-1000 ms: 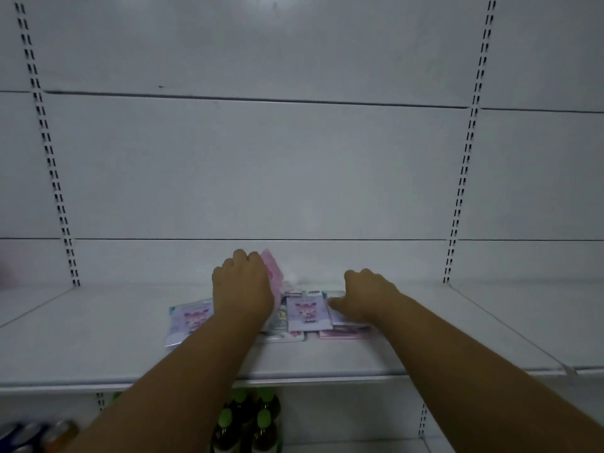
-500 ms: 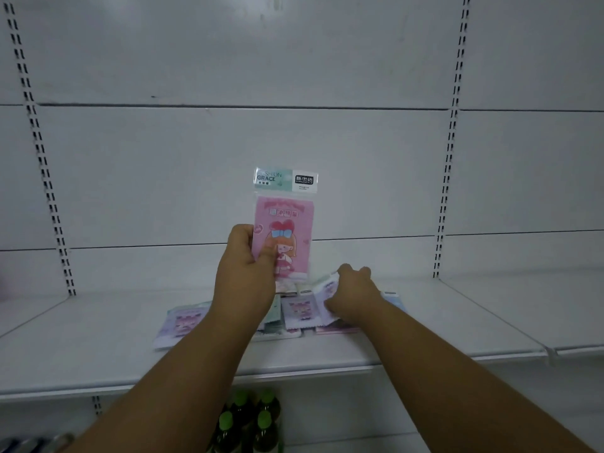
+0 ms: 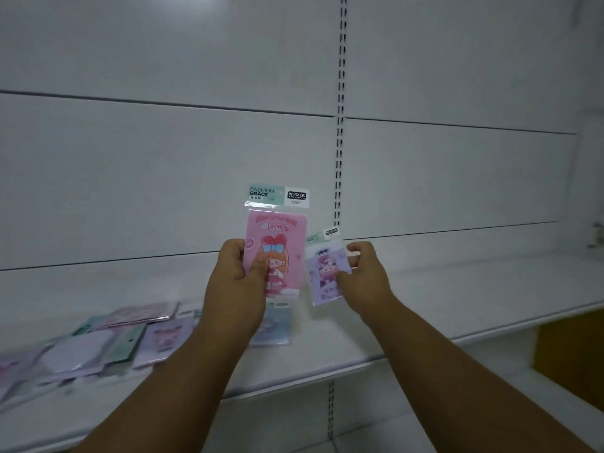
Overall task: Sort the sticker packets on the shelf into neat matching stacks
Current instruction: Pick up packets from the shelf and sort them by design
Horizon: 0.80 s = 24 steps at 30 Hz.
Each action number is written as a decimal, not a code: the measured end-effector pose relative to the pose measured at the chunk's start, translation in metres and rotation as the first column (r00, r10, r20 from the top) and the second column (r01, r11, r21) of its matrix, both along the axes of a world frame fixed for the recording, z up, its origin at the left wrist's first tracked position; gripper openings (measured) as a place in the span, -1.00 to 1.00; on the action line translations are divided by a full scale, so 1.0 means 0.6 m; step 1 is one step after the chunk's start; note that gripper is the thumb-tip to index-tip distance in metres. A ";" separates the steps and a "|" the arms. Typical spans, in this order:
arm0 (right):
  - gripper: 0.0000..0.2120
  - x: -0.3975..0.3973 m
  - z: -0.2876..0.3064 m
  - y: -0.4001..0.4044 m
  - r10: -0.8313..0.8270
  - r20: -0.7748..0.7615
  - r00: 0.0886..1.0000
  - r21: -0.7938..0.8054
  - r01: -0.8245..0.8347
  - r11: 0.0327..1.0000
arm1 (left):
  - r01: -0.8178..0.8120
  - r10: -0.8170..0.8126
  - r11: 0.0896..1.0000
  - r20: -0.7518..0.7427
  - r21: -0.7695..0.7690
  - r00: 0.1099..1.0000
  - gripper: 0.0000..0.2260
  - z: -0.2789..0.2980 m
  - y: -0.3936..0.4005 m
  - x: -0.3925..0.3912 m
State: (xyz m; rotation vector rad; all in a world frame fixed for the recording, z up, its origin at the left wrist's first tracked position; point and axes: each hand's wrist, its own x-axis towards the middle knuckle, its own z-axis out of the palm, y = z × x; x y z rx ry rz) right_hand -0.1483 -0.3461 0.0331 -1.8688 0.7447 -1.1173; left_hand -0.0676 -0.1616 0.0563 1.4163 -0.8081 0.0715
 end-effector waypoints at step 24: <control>-0.75 -0.212 -0.046 -0.456 -0.167 -0.725 0.668 -0.338 -0.133 0.932 | -0.111 0.142 0.983 -0.225 0.145 0.964 -0.98 -0.047 -0.464 -0.255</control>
